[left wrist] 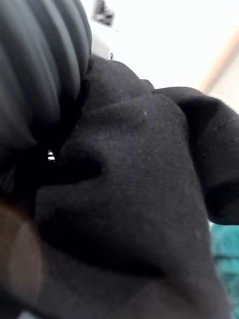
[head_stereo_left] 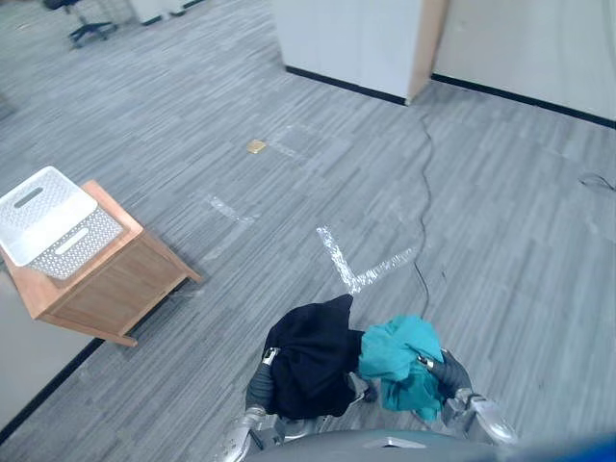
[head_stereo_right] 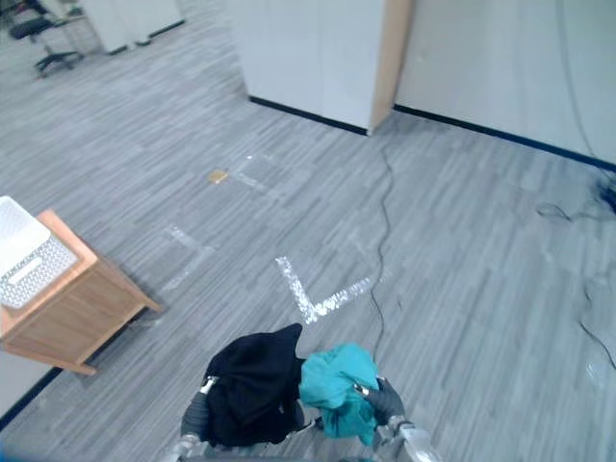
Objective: Tidy the bed and pick cloth on bed and put in laundry
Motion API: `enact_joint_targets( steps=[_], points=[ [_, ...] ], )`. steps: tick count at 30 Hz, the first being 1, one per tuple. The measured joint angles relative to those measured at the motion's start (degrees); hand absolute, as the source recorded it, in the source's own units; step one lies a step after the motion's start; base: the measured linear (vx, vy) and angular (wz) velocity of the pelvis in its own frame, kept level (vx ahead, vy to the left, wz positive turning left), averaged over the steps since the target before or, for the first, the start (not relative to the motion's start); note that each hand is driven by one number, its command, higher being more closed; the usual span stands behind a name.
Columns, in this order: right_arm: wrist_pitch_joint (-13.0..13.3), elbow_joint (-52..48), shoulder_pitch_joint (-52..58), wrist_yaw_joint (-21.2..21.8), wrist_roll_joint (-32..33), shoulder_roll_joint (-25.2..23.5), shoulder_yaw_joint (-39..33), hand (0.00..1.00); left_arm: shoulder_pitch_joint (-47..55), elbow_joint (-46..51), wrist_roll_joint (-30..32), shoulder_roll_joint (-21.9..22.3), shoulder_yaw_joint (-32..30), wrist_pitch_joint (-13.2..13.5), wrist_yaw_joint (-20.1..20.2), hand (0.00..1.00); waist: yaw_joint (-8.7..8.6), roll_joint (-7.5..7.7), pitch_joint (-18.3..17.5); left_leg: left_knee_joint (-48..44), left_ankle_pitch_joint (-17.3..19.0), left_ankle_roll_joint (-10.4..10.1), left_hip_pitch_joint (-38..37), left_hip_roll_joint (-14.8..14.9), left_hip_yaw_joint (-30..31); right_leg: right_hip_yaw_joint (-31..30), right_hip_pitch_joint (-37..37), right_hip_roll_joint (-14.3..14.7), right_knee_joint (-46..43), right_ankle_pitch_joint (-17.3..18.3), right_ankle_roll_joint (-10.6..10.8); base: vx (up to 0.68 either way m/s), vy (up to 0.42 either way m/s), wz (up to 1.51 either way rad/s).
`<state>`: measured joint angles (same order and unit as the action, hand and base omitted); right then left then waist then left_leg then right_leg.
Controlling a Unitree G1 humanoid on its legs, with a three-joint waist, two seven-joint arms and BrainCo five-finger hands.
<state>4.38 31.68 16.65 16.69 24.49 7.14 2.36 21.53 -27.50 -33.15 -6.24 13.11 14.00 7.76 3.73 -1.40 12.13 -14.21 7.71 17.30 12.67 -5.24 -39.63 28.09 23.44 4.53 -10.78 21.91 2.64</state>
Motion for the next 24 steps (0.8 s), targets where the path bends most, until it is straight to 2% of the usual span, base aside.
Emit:
enact_joint_targets(
  steps=[1, 2, 3, 5, 6, 8, 9, 10, 12, 13, 14, 15, 16, 17, 18, 19, 20, 21, 22, 23, 24],
  points=[
    [0.02, 1.46, -0.81, -0.66, -0.07, -0.47, 0.12, 1.0, -0.28, 0.7, 0.12, -1.36, -0.22, -1.09, -0.73, 1.0, 0.2, 2.06, -0.74, -1.37, 1.98, 0.39, 0.04, -0.99, 1.59, 0.74, -2.85, -2.52, -8.08, 0.16, 0.9, 0.52, -0.14, 0.6],
    [0.26, 1.96, -1.19, -1.05, -0.07, -0.48, 0.32, 1.0, -0.33, 0.4, 0.03, -1.8, -0.08, -1.39, -1.46, 1.0, 0.13, 2.98, -1.15, -2.04, 3.59, 0.35, -0.29, -1.36, 3.34, 0.85, -7.71, -5.11, -20.45, -2.86, 2.74, 0.81, -0.11, 0.81],
    [1.37, 1.82, -1.75, -1.03, 0.02, -0.35, 0.37, 1.0, -0.35, 0.25, -0.13, -1.99, -0.42, -1.33, -2.26, 1.0, -0.02, 2.8, -1.26, -2.42, 4.64, -0.68, -2.22, -2.18, 6.56, -0.35, -14.27, -9.76, -37.64, -7.93, 1.25, 0.69, -0.041, 0.91],
    [1.76, 1.54, -2.04, -1.01, 0.02, -0.03, 0.26, 1.0, -0.41, -1.25, -0.15, -1.66, -0.52, -1.41, -4.45, 1.0, -1.27, 2.56, -1.13, -2.25, 6.04, -1.29, -7.77, -3.0, 12.68, -0.64, -19.39, -15.03, -51.62, -7.77, 0.95, 0.83, -0.073, 1.45],
    [1.92, -0.09, -0.88, -0.96, 0.06, 0.05, 0.47, 1.0, -0.39, -2.0, -0.15, -1.54, -0.3, -2.37, -5.9, 1.0, -1.49, 2.08, -0.85, -1.58, 6.04, -1.34, -12.33, -2.83, 17.74, -1.07, -20.76, -17.12, -53.29, -7.08, 0.68, 0.76, -0.131, 1.65],
    [2.62, -4.03, 1.61, -0.75, 0.14, -0.1, 1.65, 1.0, -0.11, -1.99, -0.12, -1.52, 0.58, -3.39, -7.76, 1.0, -2.18, 1.32, -0.75, -0.02, 5.99, -1.44, -17.79, -1.83, 25.03, -5.85, -24.92, -17.87, -49.42, -5.49, 1.23, 0.67, -0.223, 1.96],
    [2.9, -6.07, 2.35, -0.84, 0.59, -0.2, 2.64, 1.0, -0.33, -2.0, -0.01, -1.53, 0.75, -3.82, -8.62, 1.0, -3.02, 1.67, -1.23, 1.74, 5.8, -2.96, -19.87, -1.05, 29.74, -9.0, -28.64, -17.98, -43.84, -4.04, 2.07, 0.62, -0.27, 2.04],
    [2.93, -6.92, 2.46, -0.87, 0.83, -0.21, 2.94, 1.0, -0.58, -1.99, 0.01, -1.56, 1.06, -3.87, -8.99, 1.0, -3.32, 1.71, -1.33, 2.59, 6.08, -3.64, -20.65, -0.49, 31.9, -10.15, -30.65, -17.96, -40.14, -3.55, 2.32, 0.59, -0.306, 1.92],
    [3.08, -7.72, 1.99, -0.87, 1.4, -0.13, 3.44, 1.0, -1.86, -2.39, 0.03, -1.68, 2.61, -4.51, -10.27, 1.0, -3.42, 0.96, -0.86, 3.96, 7.94, -7.22, -22.2, 2.29, 37.56, -14.08, -36.2, -17.1, -26.07, -4.55, 2.81, 0.48, -0.315, 1.47],
    [3.02, -6.43, 1.64, -0.98, 2.29, -0.13, 3.67, 1.0, -2.54, -3.7, 0.09, -1.42, 2.82, -4.76, -10.66, 1.0, -3.44, 0.51, -0.6, 3.82, 8.96, -9.16, -23.07, 4.19, 40.55, -17.64, -38.24, -16.35, -15.33, -8.08, 3.81, 0.63, -0.514, 1.42],
    [3.0, -5.8, 1.64, -1.05, 2.51, -0.22, 4.08, 1.0, -2.16, -4.32, 0.13, -1.53, 2.58, -4.58, -10.65, 1.0, -3.17, 0.55, -0.59, 3.52, 10.27, -12.03, -24.31, 5.73, 42.29, -21.43, -39.07, -16.26, -6.42, -13.01, 5.04, 0.63, -0.541, 1.38],
    [3.02, -5.87, 1.72, -0.96, 2.79, -0.25, 4.27, 1.0, -1.72, -4.37, 0.2, -1.88, 2.57, -4.24, -10.61, 1.0, -3.15, 0.59, -0.57, 3.21, 11.47, -14.01, -25.1, 6.54, 42.89, -22.94, -39.34, -16.37, -3.62, -15.3, 5.76, 0.69, -0.617, 1.25],
    [3.04, -5.87, 2.72, -0.59, 3.49, -0.34, 5.17, 1.0, 0.16, -4.2, 0.28, -2.81, 2.13, -3.31, -10.52, 1.0, -3.19, 1.46, -1.07, 2.89, 14.54, -16.23, -27.6, 8.03, 44.04, -24.51, -40.35, -16.62, -3.45, -17.38, 5.75, 0.5, -0.466, 1.11],
    [2.98, -5.9, 3.53, 0.58, 3.5, 0.02, 5.4, 1.0, 1.75, -4.71, 0.26, -2.9, 1.21, -3.07, -10.47, 1.0, -3.36, 1.35, -2.19, 1.9, 17.14, -17.85, -29.78, 9.69, 45.72, -24.74, -41.81, -15.55, -10.88, -21.71, 5.49, 0.63, -0.586, 0.89],
    [2.91, -6.05, 3.52, 0.87, 3.48, 0.35, 5.29, 1.0, 1.83, -5.23, 0.24, -2.81, 0.86, -3.1, -10.44, 1.0, -3.31, 1.23, -2.42, 0.9, 17.33, -18.04, -29.93, 10.21, 46.22, -24.47, -42.34, -15.18, -13.93, -19.47, 5.26, 0.58, -0.557, 0.45],
    [2.87, -7.18, 3.05, 1.17, 3.54, 1.28, 5.03, 1.0, 3.3, -5.03, 0.26, -0.44, -1.55, -2.02, -10.16, 1.0, -2.64, -0.01, -2.57, -10.76, 15.48, -16.46, -26.15, 11.48, 45.82, -23.02, -42.69, -14.85, -20.35, -13.74, 2.86, 0.65, -0.617, 0.37],
    [2.77, -9.3, 2.6, 1.21, 4.08, 3.16, 4.54, 1.0, 3.68, -4.27, 0.26, 1.33, -2.59, -1.84, -9.63, 1.0, -3.1, -1.48, -2.23, -23.53, 10.59, -16.93, -20.36, 13.58, 44.48, -20.64, -40.17, -14.12, -20.7, -11.05, 1.81, 0.51, -0.472, 0.45],
    [2.61, -10.26, 2.97, 1.29, 4.31, 3.8, 3.86, 1.0, 3.67, -3.83, 0.31, 1.74, -2.62, -1.55, -9.06, 1.0, -3.61, -2.48, -1.87, -29.61, 6.67, -17.04, -17.61, 15.22, 43.56, -19.62, -38.02, -13.32, -19.83, -10.33, 1.18, 0.4, -0.347, 0.7],
    [2.42, -11.09, 3.32, 1.64, 4.53, 4.51, 2.98, 1.0, 3.8, -3.17, 0.75, 1.94, -2.71, -0.84, -7.71, 1.0, -3.62, -4.19, -1.4, -38.76, 2.29, -17.98, -13.07, 17.94, 42.55, -17.1, -34.22, -12.28, -17.77, -9.47, 0.27, 0.45, -0.345, 0.73],
    [2.27, -9.73, 3.3, 3.6, 5.34, 4.52, 0.36, 1.0, 3.84, -2.15, 2.55, 1.69, -3.02, 0.07, -5.53, 1.0, -3.02, -4.23, -1.31, -46.57, 3.82, -17.99, -7.1, 17.88, 40.17, -14.67, -29.15, -12.17, -14.41, -8.42, -0.94, 0.53, -0.39, 0.77],
    [2.34, -8.98, 3.3, 5.12, 6.58, 4.72, -1.09, 1.0, 3.93, -1.42, 3.37, 1.31, -3.0, 0.49, -4.3, 1.0, -2.6, -3.87, -1.19, -47.15, 5.02, -18.22, -4.88, 16.62, 38.46, -13.41, -25.7, -12.35, -11.25, -8.34, -1.18, 0.52, -0.364, 0.66]
  ],
)
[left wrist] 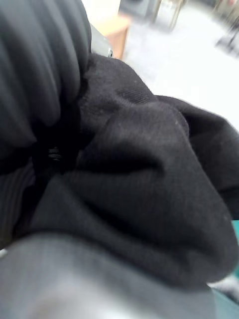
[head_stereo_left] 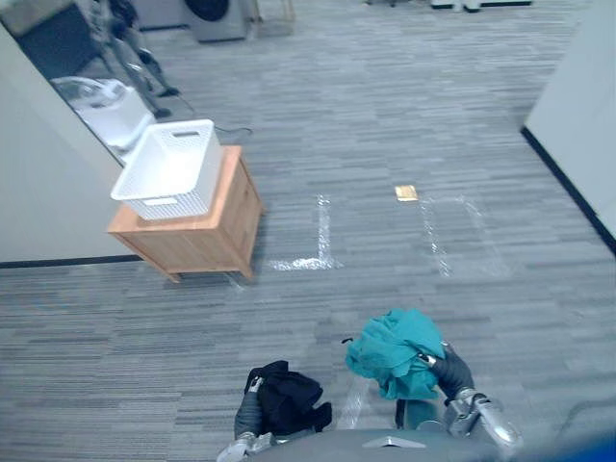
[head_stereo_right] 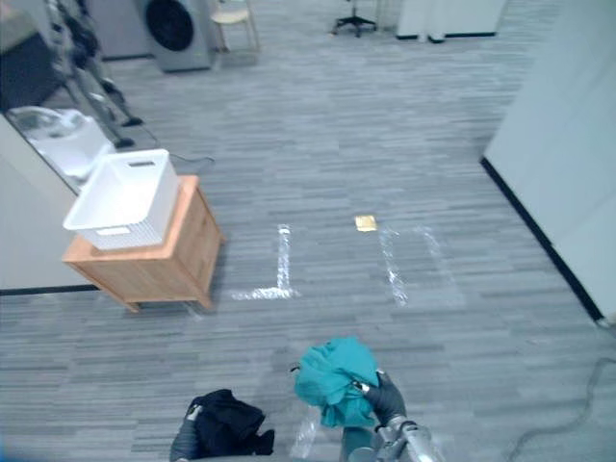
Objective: Tidy the bed and pick cloth on bed and put in laundry
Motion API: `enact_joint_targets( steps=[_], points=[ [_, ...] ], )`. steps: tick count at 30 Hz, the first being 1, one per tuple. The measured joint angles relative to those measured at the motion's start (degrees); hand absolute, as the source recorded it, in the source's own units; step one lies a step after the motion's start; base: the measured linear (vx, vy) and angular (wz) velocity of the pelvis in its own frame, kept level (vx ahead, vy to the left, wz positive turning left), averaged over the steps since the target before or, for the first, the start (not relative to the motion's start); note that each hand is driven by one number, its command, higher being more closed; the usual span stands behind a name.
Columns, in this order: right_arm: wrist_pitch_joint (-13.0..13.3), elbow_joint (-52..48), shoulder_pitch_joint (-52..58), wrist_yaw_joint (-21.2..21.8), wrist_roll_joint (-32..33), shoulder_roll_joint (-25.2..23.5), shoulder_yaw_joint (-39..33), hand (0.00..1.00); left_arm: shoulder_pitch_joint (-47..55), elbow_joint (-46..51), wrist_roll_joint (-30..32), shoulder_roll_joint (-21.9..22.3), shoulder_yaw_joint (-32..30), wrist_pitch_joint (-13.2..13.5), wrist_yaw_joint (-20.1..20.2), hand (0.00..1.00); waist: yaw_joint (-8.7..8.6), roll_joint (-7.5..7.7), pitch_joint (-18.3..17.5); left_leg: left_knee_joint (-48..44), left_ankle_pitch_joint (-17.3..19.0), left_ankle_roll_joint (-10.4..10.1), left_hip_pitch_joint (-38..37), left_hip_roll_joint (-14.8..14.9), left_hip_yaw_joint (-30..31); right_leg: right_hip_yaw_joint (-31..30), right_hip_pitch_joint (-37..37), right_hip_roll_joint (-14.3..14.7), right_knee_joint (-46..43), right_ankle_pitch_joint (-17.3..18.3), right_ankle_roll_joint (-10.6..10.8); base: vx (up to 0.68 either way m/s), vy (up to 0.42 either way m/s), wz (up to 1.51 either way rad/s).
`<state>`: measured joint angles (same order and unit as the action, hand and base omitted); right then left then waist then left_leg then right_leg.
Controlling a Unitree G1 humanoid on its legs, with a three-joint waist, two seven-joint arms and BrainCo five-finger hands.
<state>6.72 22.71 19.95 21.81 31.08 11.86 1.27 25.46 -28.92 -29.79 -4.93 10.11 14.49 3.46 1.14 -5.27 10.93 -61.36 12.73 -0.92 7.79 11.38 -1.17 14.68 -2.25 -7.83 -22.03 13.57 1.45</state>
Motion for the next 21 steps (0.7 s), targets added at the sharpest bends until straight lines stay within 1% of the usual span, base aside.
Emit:
enact_joint_targets(
  steps=[1, 2, 3, 4, 5, 6, 7, 8, 9, 10, 11, 12, 13, 14, 15, 16, 17, 18, 19, 20, 21],
  points=[
    [0.4, 0.16, -0.01, 1.0, 0.51, 0.12, -1.06, 1.0, 0.17, 0.63, -0.01, -0.27, 0.02, 0.0, 0.74, 1.0, -0.06, 0.18, 0.08, 0.92, 0.75, -0.44, 1.36, -0.98, -1.35, 1.03, 2.39, -0.02, 2.3, -0.18, 0.04, 0.42, -0.261, 0.62],
    [1.65, 0.16, 0.7, 2.38, 1.69, 0.45, -2.66, 1.0, 0.48, 1.94, -0.06, -0.61, 0.02, -0.15, 2.07, 1.0, -0.23, 0.77, 0.29, 6.72, 2.09, -1.34, 3.43, -3.05, -6.28, 3.27, 7.21, 0.02, 6.83, -0.61, 0.12, 0.41, -0.2, 0.53],
    [1.89, 0.14, 1.04, 2.61, 2.21, 0.43, -2.96, 1.0, 0.48, 2.26, -0.07, -0.62, -0.03, -0.25, 2.75, 1.0, -0.25, 1.04, 0.31, 10.59, 2.53, -1.27, 3.7, -3.75, -8.51, 3.79, 8.7, 0.1, 8.24, -0.64, 0.08, 0.4, -0.172, 0.47],
    [2.33, 0.18, 1.51, 2.7, 2.84, 0.41, -2.99, 1.0, 0.49, 2.8, -0.07, -0.64, -0.03, -0.49, 3.29, 1.0, -0.27, 1.51, 0.2, 18.15, 2.65, -1.22, 3.81, -5.15, -12.17, 4.56, 10.35, 0.14, 10.23, -0.66, 0.07, 0.39, -0.111, 0.25],
    [3.45, 0.2, 1.81, 2.87, 3.0, 0.25, -2.87, 1.0, 0.3, 3.25, -0.06, -0.63, 0.11, -0.6, 3.91, 1.0, -0.22, 1.9, 0.17, 26.79, 2.11, -0.97, 4.04, -6.86, -14.87, 5.23, 11.67, 0.13, 11.96, -0.65, 0.08, 0.42, -0.057, 0.25],
    [5.14, 0.19, 2.44, 3.35, 3.0, -0.21, -2.83, 1.0, 0.03, 4.5, -0.05, -0.4, 0.99, -0.64, 4.35, 1.0, -0.17, 2.51, 0.46, 41.45, -2.47, -0.82, 4.48, -9.66, -18.03, 6.07, 13.94, 0.24, 15.05, -0.8, 0.36, 0.52, -0.034, 0.18],
    [5.63, 0.19, 2.77, 3.68, 2.98, -0.06, -2.9, 1.0, 0.03, 5.07, -0.05, -0.34, 1.21, -0.74, 4.48, 1.0, -0.13, 2.64, 0.63, 45.79, -4.76, -1.33, 4.76, -10.04, -19.04, 6.09, 14.94, 0.52, 16.35, -0.89, 0.55, 0.46, 0.004, 0.05],
    [6.31, 0.19, 2.94, 4.43, 2.92, -0.37, -2.64, 1.0, 0.0, 5.59, -0.08, -0.35, 1.37, -0.81, 4.9, 1.0, 0.02, 2.68, 0.69, 50.09, -9.67, -0.71, 6.27, -9.59, -20.2, 6.03, 16.77, 1.23, 18.26, -0.56, 1.08, 0.57, 0.064, -0.15],
    [6.32, 0.21, 3.5, 4.61, 2.81, -0.57, -1.9, 1.0, -0.44, 5.5, -0.19, -0.48, 1.45, -1.17, 4.88, 1.0, 0.22, 2.96, 0.75, 50.23, -14.55, 0.92, 6.42, -9.0, -21.52, 5.23, 18.57, 1.16, 18.96, 0.14, 1.58, 0.39, 0.065, -0.24],
    [6.29, 0.35, 3.57, 4.52, 2.76, -0.71, -1.37, 1.0, -0.96, 5.09, -0.31, -0.53, 1.48, -1.52, 4.87, 1.0, 0.37, 3.62, 0.62, 50.06, -13.32, 4.18, 5.8, -9.68, -22.43, 4.62, 18.97, 0.43, 18.85, 0.44, 1.58, 0.49, 0.109, -0.36],
    [6.26, 0.11, 2.8, 4.36, 2.63, -0.46, -0.21, 1.0, -2.27, 4.42, -0.5, -0.34, 1.58, -2.03, 4.83, 1.0, 0.29, 4.3, 0.37, 48.66, -10.69, 5.21, 5.46, -10.11, -23.8, 3.71, 18.46, -0.76, 16.97, 0.29, 1.8, 0.29, 0.071, -0.27],
    [6.17, -0.29, 2.74, 4.25, 2.44, -0.45, 0.37, 1.0, -2.64, 4.43, -0.47, -0.31, 1.54, -2.11, 4.85, 1.0, -0.01, 4.55, 0.48, 47.17, -9.24, 6.42, 5.37, -10.06, -23.99, 3.44, 18.05, -1.36, 15.26, 0.1, 2.13, 0.47, 0.139, -0.23],
    [6.09, -0.67, 2.87, 3.59, 2.4, -0.78, 1.26, 1.0, -2.95, 4.54, -0.24, -0.54, 1.7, -2.7, 4.89, 1.0, -0.07, 4.92, 0.46, 45.18, -6.82, 8.12, 4.62, -10.11, -24.53, 2.88, 16.54, -3.03, 8.97, 0.23, 2.38, 0.56, 0.198, -0.18],
    [5.84, -1.44, 2.9, 2.78, 2.19, -1.23, 1.94, 1.0, -2.98, 4.73, -0.12, -0.77, 1.31, -2.84, 4.76, 1.0, 0.13, 5.36, 0.65, 45.21, -4.04, 7.62, 1.64, -11.13, -24.72, 2.22, 12.85, -5.92, -3.31, 0.33, 3.76, 0.55, 0.217, -0.16],
    [5.6, -1.9, 2.9, 2.63, 2.01, -1.77, 2.16, 1.0, -2.89, 5.18, -0.04, -1.24, 1.12, -2.85, 4.64, 1.0, 0.02, 6.2, 0.94, 45.24, -2.76, 7.49, -0.01, -12.11, -24.62, 1.65, 9.98, -8.23, -11.89, -0.85, 5.27, 0.55, 0.216, 0.02],
    [5.33, -2.51, 3.06, 2.52, 1.55, -2.92, 2.82, 1.0, -2.71, 6.17, 0.2, -2.51, 1.33, -2.79, 3.92, 1.0, -0.33, 8.08, 1.61, 45.5, -0.61, 7.21, -3.51, -14.64, -23.07, -0.7, 3.65, -12.52, -28.77, -6.85, 6.12, 0.46, 0.142, 0.46],
    [5.09, -2.77, 3.93, 2.49, 0.98, -3.41, 4.17, 1.0, -2.85, 5.9, 1.17, -4.05, 1.9, -2.83, 2.49, 1.0, -1.34, 9.21, 1.57, 45.75, 1.14, 7.41, -6.72, -16.08, -21.12, -2.9, -1.58, -13.69, -42.21, -6.72, 5.7, 0.47, 0.12, 0.67],
    [4.98, -2.88, 4.71, 2.49, 0.53, -3.54, 4.72, 1.0, -2.88, 5.54, 1.35, -4.63, 2.52, -2.83, 1.79, 1.0, -1.86, 9.02, 1.65, 46.14, 1.65, 7.56, -8.59, -16.35, -19.65, -3.06, -3.22, -13.33, -45.84, -6.04, 5.07, 0.49, 0.077, 0.96],
    [1.78, -4.31, 6.79, 0.95, -1.57, -3.5, 5.79, 1.0, -2.51, 5.33, 1.42, -4.99, 3.53, -2.83, 0.14, 1.0, -2.55, 8.26, 1.8, 47.91, 2.2, 7.68, -12.68, -16.34, -16.66, -3.02, -5.8, -11.45, -48.03, -4.75, 3.79, 0.52, 0.047, 1.14],
    [1.22, -4.15, 7.64, -0.99, -4.9, -3.62, 7.24, 1.0, -2.17, 5.33, 1.36, -5.13, 3.79, -2.81, -0.55, 1.0, -3.08, 8.32, 1.79, 50.23, 2.21, 7.58, -16.18, -16.33, -13.86, -2.8, -8.53, -9.76, -46.67, -2.87, 4.39, 0.73, -0.003, 1.52],
    [2.88, -5.41, 8.42, -2.06, -6.26, -4.08, 7.8, 1.0, -2.18, 5.29, 1.21, -5.52, 3.92, -2.8, -1.39, 1.0, -3.79, 8.5, 1.74, 52.12, 2.34, 7.36, -18.79, -16.31, -10.95, -2.63, -11.81, -8.8, -42.54, -0.9, 4.58, 0.52, -0.026, 1.22]
  ],
)
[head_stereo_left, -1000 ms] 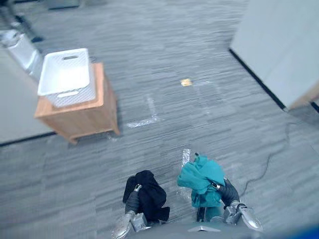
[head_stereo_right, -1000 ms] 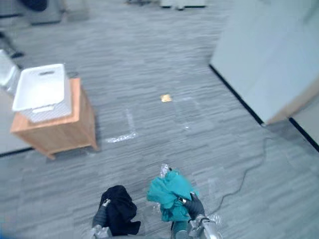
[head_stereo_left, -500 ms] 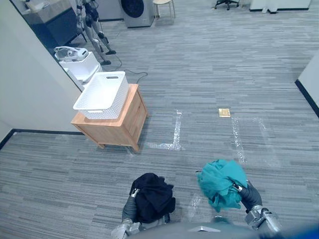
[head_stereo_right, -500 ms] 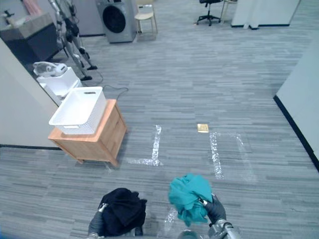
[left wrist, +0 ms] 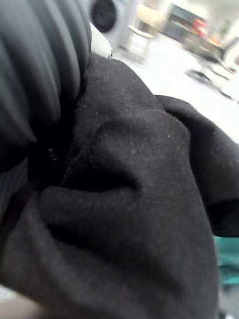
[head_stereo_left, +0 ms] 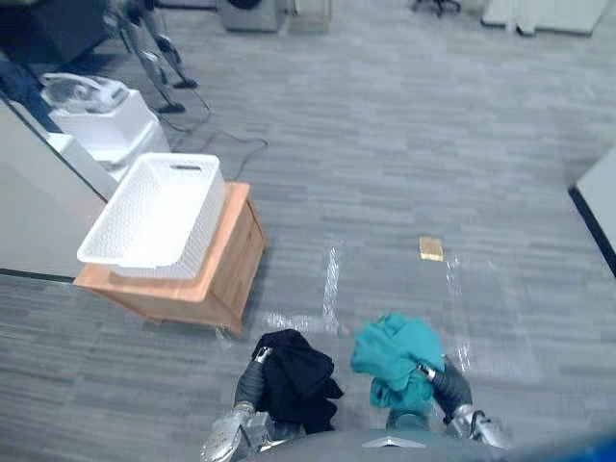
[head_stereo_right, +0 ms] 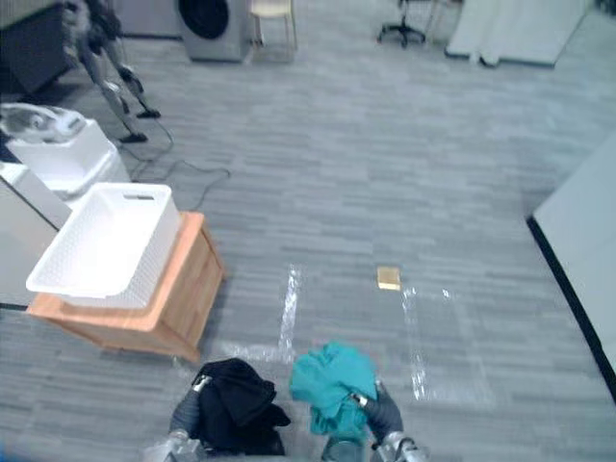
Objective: Tidy the bed and pick cloth on bed and put in laundry
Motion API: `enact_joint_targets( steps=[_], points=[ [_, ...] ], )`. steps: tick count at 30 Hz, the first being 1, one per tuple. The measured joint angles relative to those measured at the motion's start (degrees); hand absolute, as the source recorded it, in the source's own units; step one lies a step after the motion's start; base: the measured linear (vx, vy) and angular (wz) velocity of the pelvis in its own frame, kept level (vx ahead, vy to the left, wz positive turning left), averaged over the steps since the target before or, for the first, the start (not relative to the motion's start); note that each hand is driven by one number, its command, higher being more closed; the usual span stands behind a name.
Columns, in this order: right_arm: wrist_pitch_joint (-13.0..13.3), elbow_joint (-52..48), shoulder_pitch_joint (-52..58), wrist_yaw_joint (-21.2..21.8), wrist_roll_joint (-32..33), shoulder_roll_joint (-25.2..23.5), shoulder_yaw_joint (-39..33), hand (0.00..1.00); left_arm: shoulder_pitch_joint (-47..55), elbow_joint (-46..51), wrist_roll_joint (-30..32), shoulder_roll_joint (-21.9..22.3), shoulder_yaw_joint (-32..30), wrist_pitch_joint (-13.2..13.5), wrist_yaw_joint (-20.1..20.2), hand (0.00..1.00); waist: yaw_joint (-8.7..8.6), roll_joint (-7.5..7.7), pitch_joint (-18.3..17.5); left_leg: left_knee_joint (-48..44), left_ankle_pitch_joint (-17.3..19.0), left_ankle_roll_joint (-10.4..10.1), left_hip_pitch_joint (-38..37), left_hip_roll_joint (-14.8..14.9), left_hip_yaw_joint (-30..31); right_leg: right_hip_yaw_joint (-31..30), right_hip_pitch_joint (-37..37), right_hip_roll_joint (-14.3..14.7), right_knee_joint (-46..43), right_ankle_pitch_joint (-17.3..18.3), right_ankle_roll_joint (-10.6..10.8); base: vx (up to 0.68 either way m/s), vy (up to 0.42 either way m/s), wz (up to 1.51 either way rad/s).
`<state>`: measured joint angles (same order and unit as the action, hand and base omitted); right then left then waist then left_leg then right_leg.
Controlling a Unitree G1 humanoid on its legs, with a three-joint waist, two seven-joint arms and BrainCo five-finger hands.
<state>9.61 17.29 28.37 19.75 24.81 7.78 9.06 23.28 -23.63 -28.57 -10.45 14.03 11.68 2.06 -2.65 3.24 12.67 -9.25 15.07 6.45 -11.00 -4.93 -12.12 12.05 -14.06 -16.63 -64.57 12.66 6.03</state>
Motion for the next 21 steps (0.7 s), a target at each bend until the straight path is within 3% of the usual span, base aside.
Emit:
enact_joint_targets(
  steps=[1, 3, 4, 6, 8, 9, 11, 12, 13, 14, 16, 17, 19, 21],
  points=[
    [0.26, 0.01, 0.27, -0.16, -0.06, 0.0, 0.17, 1.0, -0.01, -0.02, -0.02, 0.04, 0.0, -0.01, -0.06, 1.0, -0.16, -0.02, 0.0, 0.38, 0.07, -0.09, -0.48, 0.02, 0.84, 0.1, -0.7, 0.19, 1.29, 0.34, -0.11, 0.52, -0.084, 1.34],
    [1.69, 0.24, -0.78, -1.67, 0.0, -0.03, 0.69, 1.0, -0.62, -0.01, -0.09, 0.15, 1.08, -0.17, -0.19, 1.0, -1.21, -1.14, 0.25, 1.91, 0.83, -1.36, -3.81, 1.88, 7.62, -0.46, -4.1, 2.54, 20.27, 1.22, -0.28, 0.48, -0.132, 1.43],
    [2.16, 1.06, -1.28, -1.97, 0.24, -0.02, 0.8, 1.0, -0.94, -0.06, -0.08, 0.07, 1.3, -0.25, -0.23, 1.0, -1.24, -1.67, 0.18, 1.95, 1.09, -1.83, -4.19, 2.83, 9.02, -1.19, -4.14, 3.67, 27.08, -0.07, -0.53, 0.55, -0.214, 1.46],
    [3.37, 2.94, -2.17, -2.53, 1.8, -0.1, 1.07, 1.0, -0.75, -0.08, -0.02, -0.85, 1.33, -0.13, -0.16, 1.0, -0.97, -2.29, -0.51, 2.03, 3.16, -5.4, -5.33, 5.89, 13.37, -8.57, -3.07, 6.73, 52.07, -9.97, 0.69, 0.64, -0.35, 1.42],
    [3.94, 3.02, -2.02, -2.6, 3.3, 0.06, 1.99, 1.0, 0.87, -0.43, -0.01, -1.88, 1.23, -0.08, 0.03, 1.0, -0.91, -1.31, -0.86, 1.97, 6.3, -8.05, -8.15, 7.06, 14.88, -10.05, -3.74, 6.63, 52.05, -14.52, 0.03, 0.66, -0.422, 0.83],
    [4.61, 4.39, -3.33, -2.43, 4.89, 0.39, 2.29, 1.0, 1.6, -3.31, -0.05, -0.52, 1.05, -0.26, 0.04, 1.0, -0.13, -3.85, -1.5, -0.13, 7.48, -9.4, -10.14, 10.0, 15.65, -9.18, -5.69, 8.61, 42.08, -13.68, -1.87, 0.48, -0.307, 0.36],
    [4.62, 4.35, -5.44, -2.13, 6.06, 1.5, 2.44, 1.0, 3.2, -3.38, -0.09, 1.16, 0.93, 0.0, 0.06, 1.0, 0.14, -5.05, -1.85, -10.74, 4.53, -9.44, -6.57, 11.3, 15.15, -7.96, -5.59, 9.66, 37.25, -8.1, -3.34, 0.58, -0.379, 0.09],
    [4.63, 4.32, -5.93, -1.92, 6.59, 1.67, 2.52, 1.0, 3.31, -3.34, -0.16, 1.6, 0.47, 0.49, 0.09, 1.0, 0.24, -5.24, -1.83, -15.58, 2.56, -9.85, -4.5, 11.71, 14.56, -7.72, -4.81, 10.07, 37.05, -6.96, -3.8, 0.67, -0.449, 0.2],
    [4.63, 3.49, -6.17, -1.46, 6.65, 2.33, 2.51, 1.0, 3.0, -3.3, -0.4, 2.59, -0.22, 0.71, 0.35, 1.0, 0.27, -5.82, -1.29, -27.9, -4.15, -10.11, 1.48, 13.85, 12.67, -7.07, -1.39, 10.98, 38.95, -5.72, -4.72, 0.54, -0.329, 0.41],
    [4.57, 2.04, -5.87, -0.33, 6.59, 2.78, 2.34, 1.0, 3.02, -2.93, -0.53, 3.72, -0.51, 1.52, 0.67, 1.0, 0.1, -7.43, -0.52, -39.84, -5.36, -9.87, 7.26, 17.63, 10.33, -4.32, 3.43, 12.0, 42.42, -5.08, -5.75, 0.54, -0.304, 0.48],
    [4.36, 0.75, -5.34, 0.8, 6.54, 3.17, 1.76, 1.0, 2.95, -1.81, 0.44, 3.8, -0.5, 1.82, 1.87, 1.0, 0.02, -7.52, -0.19, -47.83, -2.59, -9.03, 13.48, 20.08, 5.37, -1.18, 9.81, 12.46, 46.73, -4.12, -7.25, 0.49, -0.247, 0.57],
    [4.22, 0.15, -5.3, 1.46, 6.51, 3.68, 1.48, 1.0, 2.94, -0.8, 0.61, 3.82, -0.48, 1.66, 2.4, 1.0, 0.24, -7.23, -0.09, -46.74, -0.31, -8.78, 15.94, 19.73, 1.9, 0.25, 13.5, 12.39, 49.76, -3.24, -8.28, 0.43, -0.219, 0.55],
    [4.13, -0.5, -5.16, 2.73, 6.46, 4.01, 0.48, 1.0, 3.07, 0.49, 0.59, 3.84, -0.45, 1.21, 3.25, 1.0, 0.52, -6.99, -0.25, -39.58, 2.16, -9.02, 18.25, 18.03, -4.41, 2.69, 17.69, 12.18, 53.63, -2.84, -8.33, 0.38, -0.153, 0.58],
    [4.09, -0.72, -5.3, 3.36, 6.3, 4.18, -0.09, 1.0, 3.07, 2.06, 0.61, 3.93, -0.35, 0.18, 4.33, 1.0, 0.15, -6.64, -0.51, -25.21, 1.83, -7.88, 18.26, 15.37, -17.89, 8.08, 22.04, 11.5, 57.73, -2.88, -7.16, 0.42, -0.088, 0.92]
  ],
)
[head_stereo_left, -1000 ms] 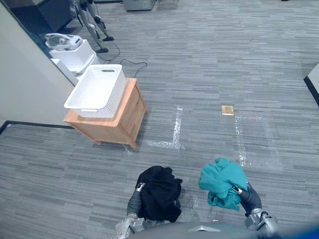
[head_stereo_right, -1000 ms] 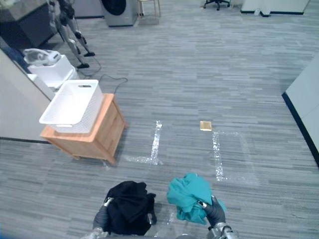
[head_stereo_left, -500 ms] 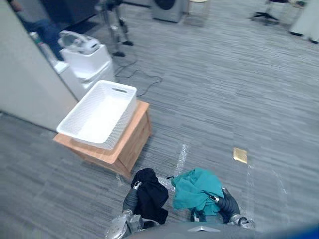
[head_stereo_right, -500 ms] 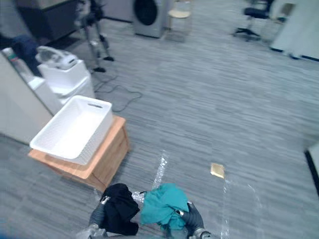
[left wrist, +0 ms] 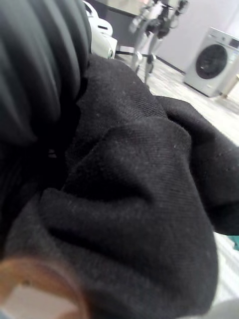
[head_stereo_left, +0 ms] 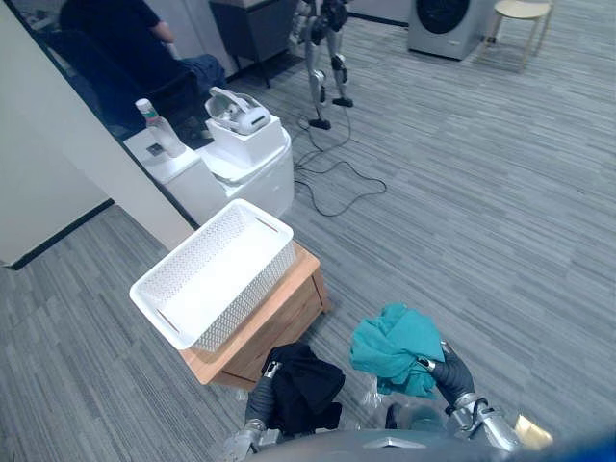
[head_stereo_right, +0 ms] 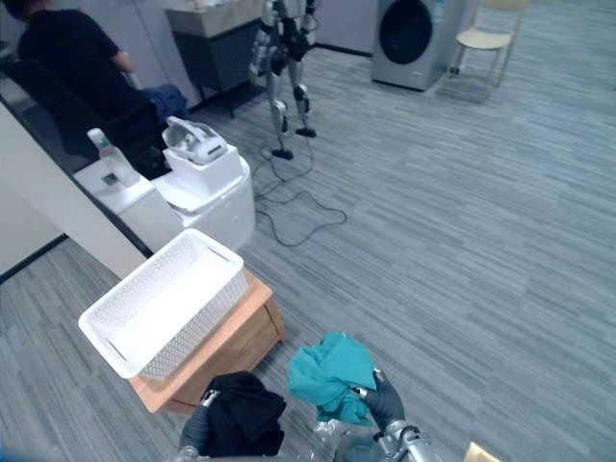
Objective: Tidy the bed and pick cloth on bed and put in laundry
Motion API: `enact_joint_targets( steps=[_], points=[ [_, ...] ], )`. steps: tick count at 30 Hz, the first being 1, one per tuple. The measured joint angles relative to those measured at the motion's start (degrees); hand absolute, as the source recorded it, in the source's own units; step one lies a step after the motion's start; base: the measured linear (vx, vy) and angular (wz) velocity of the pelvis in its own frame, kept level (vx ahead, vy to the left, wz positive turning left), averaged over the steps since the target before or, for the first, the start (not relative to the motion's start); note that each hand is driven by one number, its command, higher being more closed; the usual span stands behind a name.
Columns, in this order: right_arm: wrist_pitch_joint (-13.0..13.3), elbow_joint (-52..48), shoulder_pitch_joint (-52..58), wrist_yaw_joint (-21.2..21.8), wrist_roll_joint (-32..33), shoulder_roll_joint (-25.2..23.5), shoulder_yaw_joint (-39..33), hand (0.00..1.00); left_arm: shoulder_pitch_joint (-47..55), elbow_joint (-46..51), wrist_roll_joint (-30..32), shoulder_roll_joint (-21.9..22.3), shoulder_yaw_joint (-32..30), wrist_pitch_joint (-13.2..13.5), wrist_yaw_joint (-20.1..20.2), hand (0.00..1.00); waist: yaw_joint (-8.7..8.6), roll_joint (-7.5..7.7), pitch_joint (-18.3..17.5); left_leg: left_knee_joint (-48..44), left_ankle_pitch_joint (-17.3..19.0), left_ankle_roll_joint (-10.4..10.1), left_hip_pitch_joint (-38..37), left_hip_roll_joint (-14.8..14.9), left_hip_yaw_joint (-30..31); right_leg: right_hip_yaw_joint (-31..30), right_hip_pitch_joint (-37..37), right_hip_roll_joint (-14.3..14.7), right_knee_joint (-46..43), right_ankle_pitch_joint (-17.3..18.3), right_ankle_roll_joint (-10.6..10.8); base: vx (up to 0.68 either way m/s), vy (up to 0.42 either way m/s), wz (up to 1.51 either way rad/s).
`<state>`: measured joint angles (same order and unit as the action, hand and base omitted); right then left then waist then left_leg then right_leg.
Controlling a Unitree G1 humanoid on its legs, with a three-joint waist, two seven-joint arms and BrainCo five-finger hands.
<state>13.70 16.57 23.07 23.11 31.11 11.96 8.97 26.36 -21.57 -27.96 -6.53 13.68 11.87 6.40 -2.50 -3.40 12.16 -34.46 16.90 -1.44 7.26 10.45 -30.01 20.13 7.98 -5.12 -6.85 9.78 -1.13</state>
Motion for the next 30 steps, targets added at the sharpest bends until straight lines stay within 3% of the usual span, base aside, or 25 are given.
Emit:
enact_joint_targets(
  steps=[1, 2, 3, 4, 7, 8, 9, 11, 12, 14, 15, 16, 17, 18, 20, 24, 27, 30],
  points=[
    [-0.02, 0.0, 0.12, 0.02, -0.01, 0.0, 0.0, 1.0, -0.07, 0.18, 0.01, 0.05, 0.05, -0.15, 0.03, 1.0, -0.04, 0.0, -0.04, 1.68, -0.46, 0.72, -0.17, -0.35, -1.73, 0.8, 0.51, -0.01, 0.34, 0.14, 0.22, 0.5, -0.027, 1.07],
    [-0.35, -0.05, 0.44, 0.02, -0.46, 0.21, 0.15, 1.0, -0.24, 0.79, 0.18, 0.43, 0.55, -0.4, 0.03, 1.0, 0.09, -0.42, -0.74, 8.08, -4.23, 5.52, -0.1, -1.38, -6.68, 3.54, 1.98, 0.34, 0.59, 1.17, 1.71, 0.44, -0.008, 0.87],
    [-0.45, -0.1, 0.45, -0.07, -1.05, 0.44, 0.36, 1.0, -0.16, 0.97, 0.5, 0.57, 0.98, -0.4, -0.03, 1.0, 0.18, -0.88, -1.02, 10.03, -6.53, 6.86, -0.15, -1.54, -7.65, 4.65, 2.37, 0.68, 0.32, 1.81, 2.48, 0.43, 0.007, 1.12],
    [-0.92, -0.06, 0.31, -0.65, -1.68, 0.41, 0.9, 1.0, -0.12, 1.01, 0.56, 0.43, 1.78, -0.48, -0.06, 1.0, 0.49, -0.65, -1.89, 11.48, -4.33, 8.74, -0.61, -2.34, -8.45, 6.13, 2.8, 0.45, -0.62, 3.39, 3.72, 0.42, 0.046, 0.89],
    [-0.93, -0.98, -2.25, -3.04, -2.2, -0.1, 2.56, 1.0, -0.33, 1.96, 0.52, 0.31, 1.97, -0.98, -0.06, 1.0, 2.06, 1.84, -2.54, 13.1, -3.17, 9.81, -2.54, -5.59, -7.0, 6.58, 3.38, -2.47, -5.61, 5.69, 5.72, 0.38, 0.054, 0.62],
    [-0.9, -1.65, -2.93, -3.76, -2.25, -0.32, 2.75, 1.0, -0.31, 2.35, 0.53, 0.25, 2.0, -1.64, -0.03, 1.0, 2.2, 2.26, -2.65, 14.37, -2.94, 9.53, -4.07, -6.43, -6.36, 6.6, 2.95, -3.55, -10.04, 5.83, 6.0, 0.42, 0.069, 0.72],
    [-0.6, -2.76, -3.34, -4.66, -2.22, -0.54, 2.74, 1.0, -0.34, 2.85, 0.58, 0.04, 1.97, -2.55, 0.1, 1.0, 2.03, 2.36, -2.66, 16.93, -2.4, 8.59, -6.77, -7.72, -3.94, 6.41, -0.16, -5.8, -22.56, 5.46, 6.17, 0.35, 0.062, 0.72],
    [0.48, -3.9, -3.51, -5.96, -2.22, -1.12, 2.82, 1.0, -0.21, 4.58, 1.54, -1.77, 2.0, -3.62, 0.3, 1.0, 1.6, 3.2, -2.49, 21.11, -2.0, 6.88, -10.61, -9.54, 0.17, 2.52, -7.41, -9.24, -40.92, 1.81, 4.01, 0.34, -0.015, 1.21],
    [1.55, -5.02, -3.03, -7.04, -2.24, -1.95, 2.77, 1.0, -0.7, 4.78, 2.46, -3.24, 2.08, -4.5, 0.43, 1.0, 0.16, 3.6, -2.51, 22.45, -2.14, 6.8, -13.03, -9.74, 4.76, -1.31, -11.62, -8.81, -45.65, 7.03, 3.6, 0.38, -0.147, 1.59],
    [2.73, -8.42, -1.54, -7.93, -2.21, -2.16, 2.82, 1.0, -0.84, 4.85, 2.68, -4.78, 1.94, -5.1, 0.44, 1.0, -0.36, 3.2, -2.34, 23.56, -2.46, 6.22, -15.23, -8.96, 9.32, -3.9, -14.46, -7.03, -41.53, 9.03, 2.45, 0.39, -0.221, 1.59],
    [3.64, -13.86, -0.26, -10.28, -2.71, -2.29, 2.92, 1.0, -1.35, 4.8, 2.87, -6.36, 1.98, -5.55, 1.21, 1.0, -1.32, 3.38, -2.39, 23.77, -2.36, 5.45, -15.47, -7.89, 14.06, -9.14, -17.54, -4.23, -34.72, 9.19, 2.13, 0.33, -0.244, 1.63],
    [3.99, -16.25, 0.1, -11.49, -3.19, -2.29, 2.83, 1.0, -1.64, 4.78, 2.94, -6.83, 1.97, -5.69, 1.76, 1.0, -1.61, 3.61, -2.39, 23.68, -2.24, 5.02, -15.47, -7.61, 15.82, -11.73, -18.39, -3.35, -32.32, 8.98, 2.5, 0.39, -0.325, 1.86],
    [4.43, -20.67, 0.9, -14.1, -3.84, -2.26, 2.49, 1.0, -1.84, 4.87, 3.99, -7.76, 2.05, -5.78, 3.11, 1.0, -2.04, 5.01, -2.71, 23.09, -1.81, 2.81, -15.93, -7.69, 17.92, -15.71, -19.26, -2.96, -24.99, 5.51, 4.29, 0.34, -0.292, 1.42],
    [5.18, -23.79, 1.97, -16.13, -4.31, -2.15, 1.87, 1.0, -1.35, 5.07, 4.89, -8.88, 1.85, -6.12, 4.52, 1.0, -1.52, 7.38, -2.98, 22.76, -0.43, 0.04, -16.89, -8.35, 19.35, -18.3, -18.54, -3.14, -19.55, 0.84, 5.63, 0.34, -0.303, 1.09],
    [5.5, -25.8, 1.4, -16.64, -4.16, -0.76, -1.05, 1.0, -0.03, 4.56, 5.02, -6.81, 2.36, -6.82, 5.03, 1.0, 0.1, 5.03, -3.8, 22.77, -0.67, -0.52, -16.97, -5.48, 19.19, -16.72, -16.17, -1.18, -17.25, 0.79, 5.0, 0.29, -0.214, 0.35],
    [5.86, -35.01, 0.17, -13.81, -3.24, 3.91, -8.39, 1.0, 1.09, 4.59, 4.95, -4.8, 3.58, -6.76, 7.7, 1.0, 0.15, 2.54, -4.28, 26.05, -3.48, -1.69, -17.52, -4.47, 17.63, -14.51, -14.35, -0.64, -13.74, 0.56, 4.52, 0.23, -0.103, 0.24],
    [4.19, -42.84, -4.48, -11.81, -3.13, 7.81, -11.83, 1.0, 0.49, 4.57, 5.26, -5.21, 3.99, -6.76, 10.02, 1.0, 0.18, 2.91, -4.12, 25.63, -4.27, -1.71, -18.81, -4.45, 16.29, -14.37, -11.66, -1.26, -11.86, 0.5, 4.62, 0.08, -0.013, 0.07],
    [-0.02, -46.05, -13.73, -8.75, -3.11, 11.62, -11.5, 1.0, -0.9, 4.37, 7.4, -5.48, 5.11, -6.67, 11.64, 1.0, 0.48, 4.25, -5.03, 27.04, -4.67, -1.93, -19.18, -5.31, 16.3, -14.12, -11.17, -2.05, -10.8, 0.01, 5.38, -0.01, 0.026, 0.08]
  ],
)
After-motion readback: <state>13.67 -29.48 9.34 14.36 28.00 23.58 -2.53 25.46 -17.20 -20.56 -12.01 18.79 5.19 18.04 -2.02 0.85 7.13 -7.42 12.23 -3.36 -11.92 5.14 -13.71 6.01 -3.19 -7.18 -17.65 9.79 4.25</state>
